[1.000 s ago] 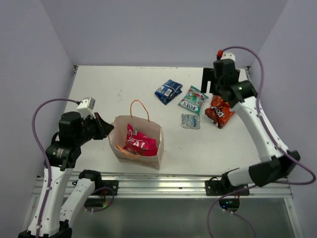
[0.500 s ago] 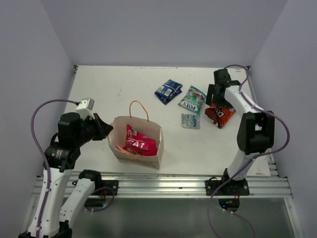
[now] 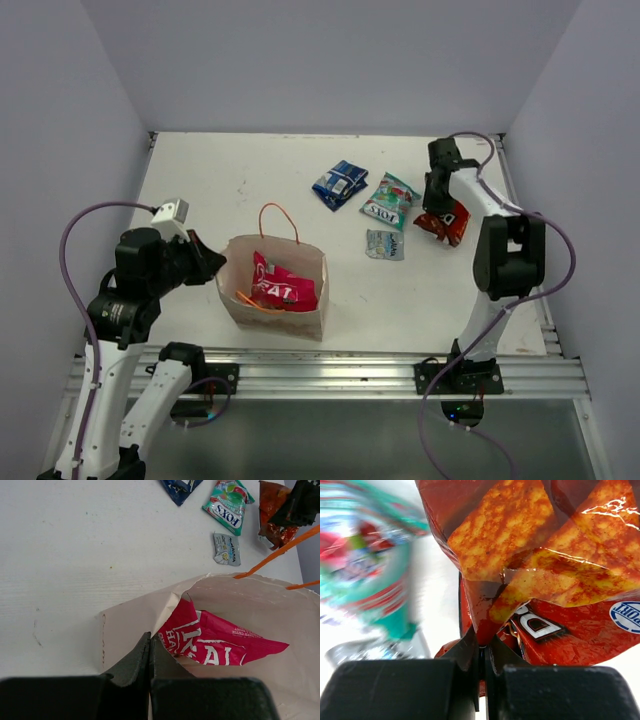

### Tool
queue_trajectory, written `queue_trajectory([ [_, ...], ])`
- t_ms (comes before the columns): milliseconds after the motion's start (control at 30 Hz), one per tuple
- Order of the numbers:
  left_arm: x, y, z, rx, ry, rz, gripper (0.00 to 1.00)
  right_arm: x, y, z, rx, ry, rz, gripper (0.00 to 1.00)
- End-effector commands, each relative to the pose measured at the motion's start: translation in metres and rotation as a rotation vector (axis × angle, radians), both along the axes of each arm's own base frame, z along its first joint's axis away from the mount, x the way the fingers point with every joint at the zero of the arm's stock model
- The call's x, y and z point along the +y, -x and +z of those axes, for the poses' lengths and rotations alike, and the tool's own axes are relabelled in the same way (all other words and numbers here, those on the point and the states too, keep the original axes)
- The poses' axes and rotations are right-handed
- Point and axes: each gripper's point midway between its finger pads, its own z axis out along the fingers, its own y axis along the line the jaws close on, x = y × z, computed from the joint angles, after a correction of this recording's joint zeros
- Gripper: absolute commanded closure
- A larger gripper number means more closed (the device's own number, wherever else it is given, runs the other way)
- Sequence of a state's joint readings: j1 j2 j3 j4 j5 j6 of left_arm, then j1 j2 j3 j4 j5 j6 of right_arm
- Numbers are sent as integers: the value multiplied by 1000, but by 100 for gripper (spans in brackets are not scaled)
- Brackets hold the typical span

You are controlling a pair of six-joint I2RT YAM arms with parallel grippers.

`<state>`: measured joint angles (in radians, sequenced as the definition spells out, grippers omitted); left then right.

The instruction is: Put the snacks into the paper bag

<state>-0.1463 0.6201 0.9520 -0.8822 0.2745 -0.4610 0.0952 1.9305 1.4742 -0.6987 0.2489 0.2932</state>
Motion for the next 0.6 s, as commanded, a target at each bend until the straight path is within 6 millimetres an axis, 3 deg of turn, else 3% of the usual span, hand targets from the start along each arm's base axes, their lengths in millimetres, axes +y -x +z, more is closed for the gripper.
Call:
queue_trajectory([
  [0,-2,-1,13,-38,17,-5,100,26,-18,124,-298,-103,88,100],
  [33,-2,-3,12,-35,16,-4,100,38,-16,145,-343,-127,122,100],
  [100,-2,-4,12,-38,16,-2,100,83,-5,217,-483,-197,263,100],
  [133,-3,-4,11,-35,17,-5,100,106,9,235,-487,-229,352,100],
  [167,-4,-5,11,-36,19,-9,100,143,27,258,-514,-264,464,100],
  [200,-4,-5,9,-32,22,-11,100,163,41,294,-568,-305,537,100],
  [267,-5,-6,9,-36,27,-15,100,220,81,328,-585,-480,744,100],
  [300,-6,-6,6,-30,27,-17,100,239,96,354,-618,-566,821,100],
  [367,-6,-7,6,-30,28,-16,100,283,146,380,-556,-808,1009,100],
  [433,-6,-7,5,-30,30,-19,100,309,173,397,-498,-945,1104,100],
  [467,-7,-8,5,-30,30,-20,100,329,206,403,-433,-1027,1216,100],
  [567,-7,-9,4,-31,29,-21,100,356,260,413,-291,-1174,1373,100],
])
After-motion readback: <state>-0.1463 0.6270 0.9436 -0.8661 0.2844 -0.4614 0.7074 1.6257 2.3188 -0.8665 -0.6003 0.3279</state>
